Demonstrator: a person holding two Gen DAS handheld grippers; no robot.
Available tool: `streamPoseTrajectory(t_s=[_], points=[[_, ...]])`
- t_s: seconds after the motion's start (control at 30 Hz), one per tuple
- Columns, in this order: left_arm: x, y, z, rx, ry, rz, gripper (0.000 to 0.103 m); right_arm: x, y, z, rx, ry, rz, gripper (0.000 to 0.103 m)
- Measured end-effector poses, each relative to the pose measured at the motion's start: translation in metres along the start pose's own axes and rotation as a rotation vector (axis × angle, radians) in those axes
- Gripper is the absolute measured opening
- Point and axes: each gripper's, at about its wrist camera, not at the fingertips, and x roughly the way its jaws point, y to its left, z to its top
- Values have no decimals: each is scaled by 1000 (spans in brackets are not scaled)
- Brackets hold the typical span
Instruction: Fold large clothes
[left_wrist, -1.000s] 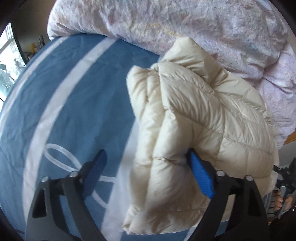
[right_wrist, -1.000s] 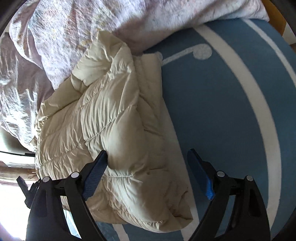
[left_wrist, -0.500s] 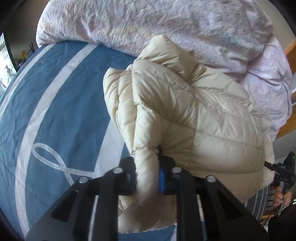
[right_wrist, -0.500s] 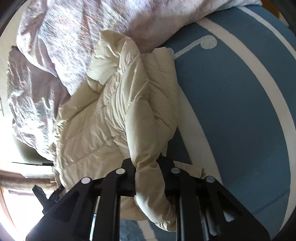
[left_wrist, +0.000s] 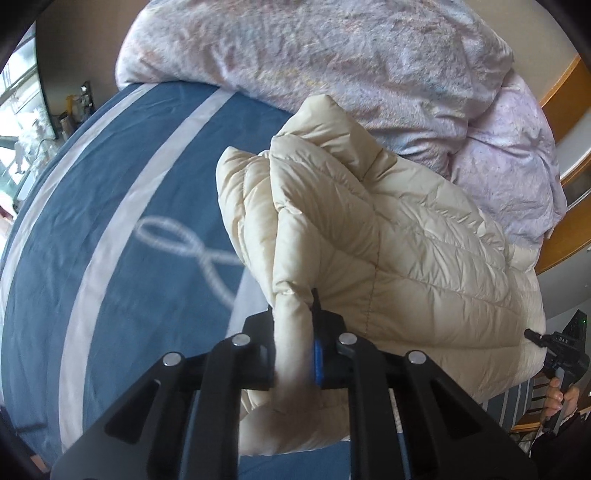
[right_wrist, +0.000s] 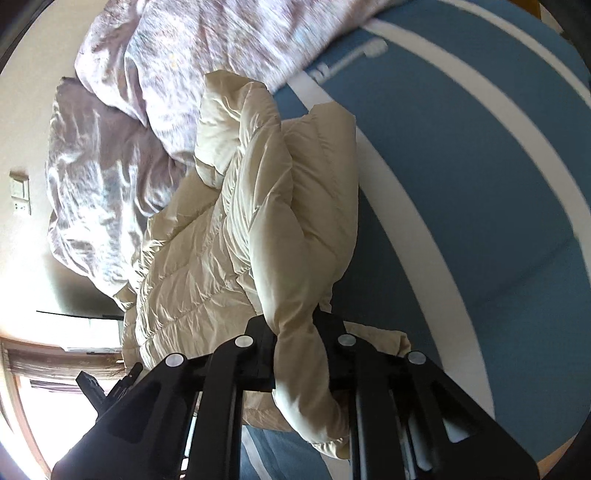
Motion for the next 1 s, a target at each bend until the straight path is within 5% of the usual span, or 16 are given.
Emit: streamPoseTrajectory(t_s=[0.37, 0.47, 0.53, 0.6, 0.67, 0.8, 1.0], points=[[-17, 4, -39, -1, 0, 63, 17, -2, 8, -33, -74, 20, -89, 16], [-17, 1, -39, 10, 0, 107, 26, -6, 23, -36, -137, -27, -210, 35], [-18, 1, -38, 10, -2, 135, 39, -16, 40, -38, -216, -111, -328, 58], [-22, 3, -35, 6, -12, 155, 62, -29, 58, -39, -281, -205, -395, 65], [-24, 6, -33, 0, -19, 156, 68, -37, 81, -40, -338, -266, -406, 65], [-19, 11, -28, -9, -2, 163, 72, -20, 131, -47, -459, -238, -338, 62], [-11, 16, -25, -17, 24, 154, 76, 35, 197, -82, -622, -107, -258, 33]])
